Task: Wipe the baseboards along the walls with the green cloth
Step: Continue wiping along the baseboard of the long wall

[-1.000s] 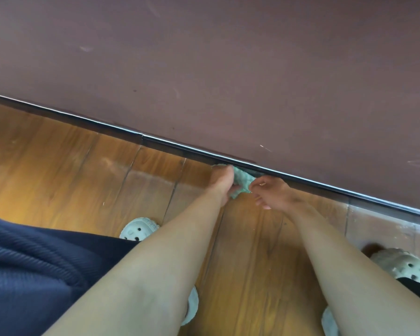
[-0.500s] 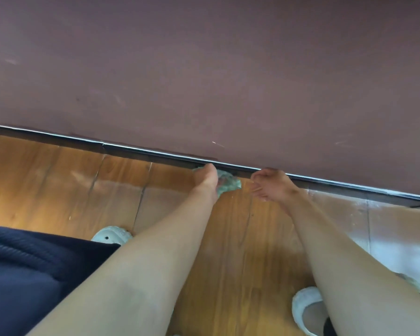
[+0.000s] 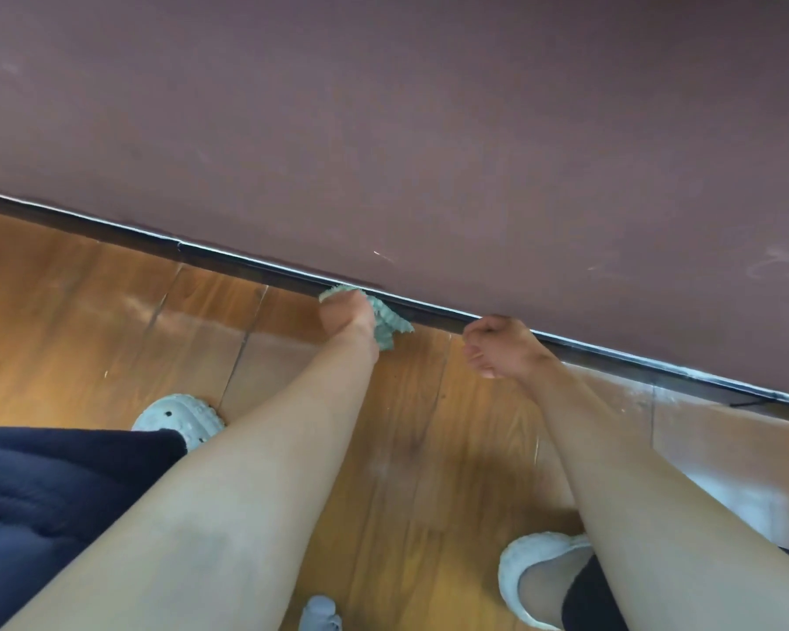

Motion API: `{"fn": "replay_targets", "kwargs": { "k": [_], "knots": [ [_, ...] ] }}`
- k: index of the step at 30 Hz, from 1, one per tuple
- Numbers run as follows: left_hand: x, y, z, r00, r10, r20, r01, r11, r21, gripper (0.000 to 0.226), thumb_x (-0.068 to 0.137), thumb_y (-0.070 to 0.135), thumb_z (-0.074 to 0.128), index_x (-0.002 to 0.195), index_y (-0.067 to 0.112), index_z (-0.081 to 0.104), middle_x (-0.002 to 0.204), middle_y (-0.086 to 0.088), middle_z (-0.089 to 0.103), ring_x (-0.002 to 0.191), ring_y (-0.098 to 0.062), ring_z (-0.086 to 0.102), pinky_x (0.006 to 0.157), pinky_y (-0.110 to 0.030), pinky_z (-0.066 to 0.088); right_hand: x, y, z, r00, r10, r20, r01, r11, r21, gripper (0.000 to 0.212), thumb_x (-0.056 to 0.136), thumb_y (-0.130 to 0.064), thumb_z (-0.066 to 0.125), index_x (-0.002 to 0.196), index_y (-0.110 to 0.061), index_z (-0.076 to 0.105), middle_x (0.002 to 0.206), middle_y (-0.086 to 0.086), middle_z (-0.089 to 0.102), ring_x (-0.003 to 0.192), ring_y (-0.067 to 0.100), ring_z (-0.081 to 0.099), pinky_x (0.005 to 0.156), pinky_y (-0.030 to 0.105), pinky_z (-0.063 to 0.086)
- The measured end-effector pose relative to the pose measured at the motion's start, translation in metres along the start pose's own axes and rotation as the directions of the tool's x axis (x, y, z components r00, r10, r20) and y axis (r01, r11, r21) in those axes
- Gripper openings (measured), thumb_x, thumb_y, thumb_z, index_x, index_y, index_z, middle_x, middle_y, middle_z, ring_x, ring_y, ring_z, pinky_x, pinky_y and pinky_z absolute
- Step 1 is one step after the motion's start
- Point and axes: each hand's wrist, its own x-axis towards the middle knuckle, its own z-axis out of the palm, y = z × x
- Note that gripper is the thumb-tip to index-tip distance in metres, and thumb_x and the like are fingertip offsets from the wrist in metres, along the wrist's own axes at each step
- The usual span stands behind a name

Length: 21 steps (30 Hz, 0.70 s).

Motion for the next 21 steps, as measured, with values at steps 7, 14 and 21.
{"fn": "replay_targets", "kwargs": {
  "k": [7,14,21],
  "knots": [
    [-0.051,-0.042,0.034,0.966,-0.014,0.258,0.004,0.999,0.039,0.021,0.083,0.0,0.074,0.075,0.019,0.067,0.084,-0.001,0.068,0.078,-0.021,0.069,0.084,-0.042,0.062,-0.008,0.01,-0.011,0.996,-0.009,0.087,0.033,0.959,-0.281,0.024,0.09,-0.015,0.048,0.105,-0.008,0.066,0.091,0.015,0.07,0.074,0.023,0.066,0.068,0.033,0.053],
    [-0.014,0.003,0.01,0.994,0.108,-0.031,-0.11,0.992,-0.066,0.013,0.092,0.005,0.061,0.086,0.015,0.064,0.101,-0.006,0.072,0.093,-0.024,0.072,0.09,-0.039,0.06,-0.008,-0.002,-0.009,0.988,-0.085,0.132,0.121,0.95,-0.289,0.029,0.091,-0.017,0.045,0.106,-0.006,0.066,0.104,0.022,0.071,0.081,0.027,0.067,0.067,0.03,0.053],
    [-0.037,-0.038,0.034,0.987,0.094,0.128,-0.104,0.992,0.07,0.009,0.084,0.01,0.071,0.08,0.017,0.068,0.08,-0.002,0.071,0.076,-0.021,0.072,0.083,-0.038,0.062,-0.009,0.019,-0.024,0.992,0.013,0.123,0.03,0.939,-0.344,0.032,0.09,-0.014,0.044,0.108,-0.001,0.067,0.104,0.021,0.072,0.096,0.038,0.072,0.082,0.043,0.059]
  ]
}}
